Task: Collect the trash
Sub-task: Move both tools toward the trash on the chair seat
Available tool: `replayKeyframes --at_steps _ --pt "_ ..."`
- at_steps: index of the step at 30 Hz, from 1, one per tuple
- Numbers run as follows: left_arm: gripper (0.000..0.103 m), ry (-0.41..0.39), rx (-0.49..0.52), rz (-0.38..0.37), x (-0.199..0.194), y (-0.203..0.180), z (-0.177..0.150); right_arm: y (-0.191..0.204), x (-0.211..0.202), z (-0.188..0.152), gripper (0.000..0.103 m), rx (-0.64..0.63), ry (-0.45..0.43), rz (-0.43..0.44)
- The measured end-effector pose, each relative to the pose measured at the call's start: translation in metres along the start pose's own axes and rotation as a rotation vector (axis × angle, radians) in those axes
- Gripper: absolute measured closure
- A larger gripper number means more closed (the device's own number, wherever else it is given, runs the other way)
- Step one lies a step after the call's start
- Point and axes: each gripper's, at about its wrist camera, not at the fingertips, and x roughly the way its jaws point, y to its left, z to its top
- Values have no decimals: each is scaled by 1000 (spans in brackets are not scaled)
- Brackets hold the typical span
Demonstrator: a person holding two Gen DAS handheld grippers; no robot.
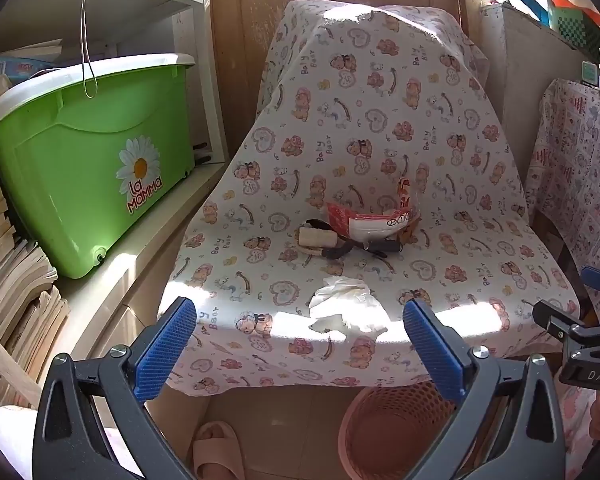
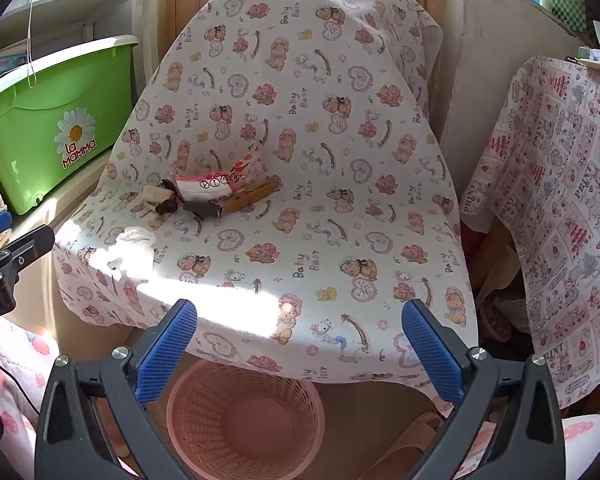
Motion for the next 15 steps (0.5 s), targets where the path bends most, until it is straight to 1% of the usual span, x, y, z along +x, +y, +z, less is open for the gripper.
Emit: replayKeyframes --at_steps 1,6,7,11,13,15 --pt "1 9 -12 -14 0 2 0 0 0 0 0 1 0 -1" --pt "1 15 -21 -24 2 4 -2 -3 -2 1 0 5 -1 -5" --pt "1 -8 -2 1 1 0 -3 -3 -2 1 0 5 -2 -4" --pt "1 -42 -40 -10 -5 4 -2 -4 -3 1 0 8 -4 5" --pt "1 -40 -48 -10 -5 3 1 -3 -4 2 0 1 -2 11" --pt "1 -19 -26 5 -4 5 2 -2 -4 2 0 -5 -1 14"
